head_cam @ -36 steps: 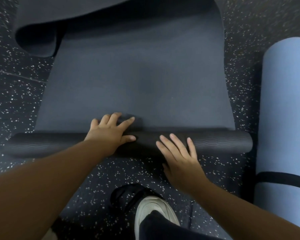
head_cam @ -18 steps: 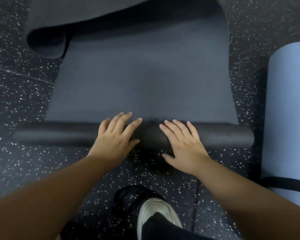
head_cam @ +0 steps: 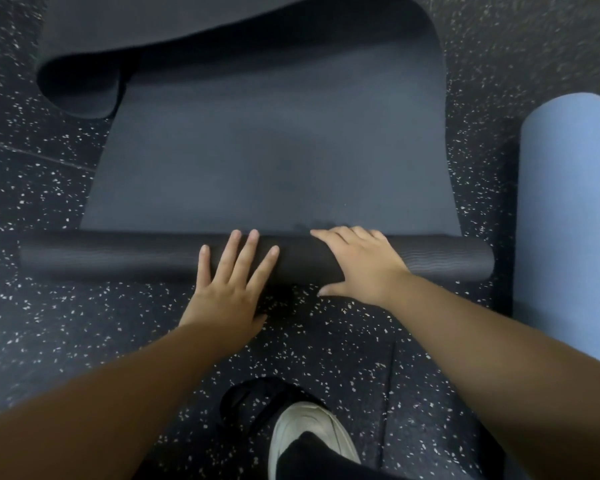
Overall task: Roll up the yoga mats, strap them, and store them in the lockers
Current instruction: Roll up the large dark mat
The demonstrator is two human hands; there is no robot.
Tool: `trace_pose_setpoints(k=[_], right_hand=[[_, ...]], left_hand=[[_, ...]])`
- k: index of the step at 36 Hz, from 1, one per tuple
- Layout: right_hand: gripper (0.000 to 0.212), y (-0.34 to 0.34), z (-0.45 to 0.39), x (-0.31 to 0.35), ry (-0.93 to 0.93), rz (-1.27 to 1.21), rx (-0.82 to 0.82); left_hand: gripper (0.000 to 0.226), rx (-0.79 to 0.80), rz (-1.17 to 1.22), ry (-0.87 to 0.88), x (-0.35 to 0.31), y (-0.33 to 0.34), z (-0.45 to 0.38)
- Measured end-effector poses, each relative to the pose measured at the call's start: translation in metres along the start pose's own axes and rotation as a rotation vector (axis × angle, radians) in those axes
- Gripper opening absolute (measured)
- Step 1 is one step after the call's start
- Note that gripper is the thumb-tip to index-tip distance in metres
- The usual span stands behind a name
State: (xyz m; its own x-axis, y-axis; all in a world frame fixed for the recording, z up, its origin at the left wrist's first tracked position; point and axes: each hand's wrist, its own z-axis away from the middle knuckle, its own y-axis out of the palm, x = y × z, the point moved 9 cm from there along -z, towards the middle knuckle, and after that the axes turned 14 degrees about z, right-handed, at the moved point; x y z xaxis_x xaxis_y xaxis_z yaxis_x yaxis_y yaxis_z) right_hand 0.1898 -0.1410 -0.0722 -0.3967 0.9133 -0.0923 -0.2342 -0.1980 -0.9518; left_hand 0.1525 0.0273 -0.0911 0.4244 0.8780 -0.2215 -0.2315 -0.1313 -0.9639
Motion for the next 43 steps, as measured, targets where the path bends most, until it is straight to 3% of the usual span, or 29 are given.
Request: trace_pose_setpoints(k=[4, 7, 12, 15, 19, 23, 27, 33, 43], right_hand=[[0.092, -0.005, 0.003, 0.001, 0.050, 0.094, -0.118], [0.088, -0.012, 0.011, 0.004, 0.115, 0.172, -0.304], [0.088, -0.013, 0.019, 0.016, 0.172, 0.185, -0.400], [0.091, -0.011, 0.019, 0.017, 0.206, 0.144, -0.396], [0.091, -0.006, 0.011, 0.015, 0.225, 0.086, -0.276], [0.087, -0.002, 0.007, 0.014, 0.185, 0.033, -0.193], [0.091, -0.004, 0.010, 0.013, 0.208, 0.066, -0.255], [0.092, -0.001, 0.037, 0.023, 0.198, 0.043, -0.413], [0.087, 0.008, 0.080, 0.034, 0.180, -0.007, -0.434]], left_hand=[[0.120, 0.041, -0.006, -0.030, 0.003, -0.004, -0.006], [0.106, 0.102, -0.019, -0.049, 0.004, -0.011, -0.021], [0.112, 0.211, -0.011, -0.086, 0.015, -0.024, -0.049], [0.116, 0.262, -0.018, -0.112, 0.019, -0.030, -0.060], [0.120, 0.212, -0.099, -0.143, 0.019, -0.035, -0.067], [0.096, 0.127, -0.126, -0.087, 0.020, -0.042, -0.074], [0.088, 0.110, -0.118, 0.004, 0.015, -0.045, -0.074], [0.085, 0.217, -0.031, 0.106, 0.003, -0.036, -0.049], [0.086, 0.469, 0.360, 0.100, -0.011, -0.013, -0.010]])
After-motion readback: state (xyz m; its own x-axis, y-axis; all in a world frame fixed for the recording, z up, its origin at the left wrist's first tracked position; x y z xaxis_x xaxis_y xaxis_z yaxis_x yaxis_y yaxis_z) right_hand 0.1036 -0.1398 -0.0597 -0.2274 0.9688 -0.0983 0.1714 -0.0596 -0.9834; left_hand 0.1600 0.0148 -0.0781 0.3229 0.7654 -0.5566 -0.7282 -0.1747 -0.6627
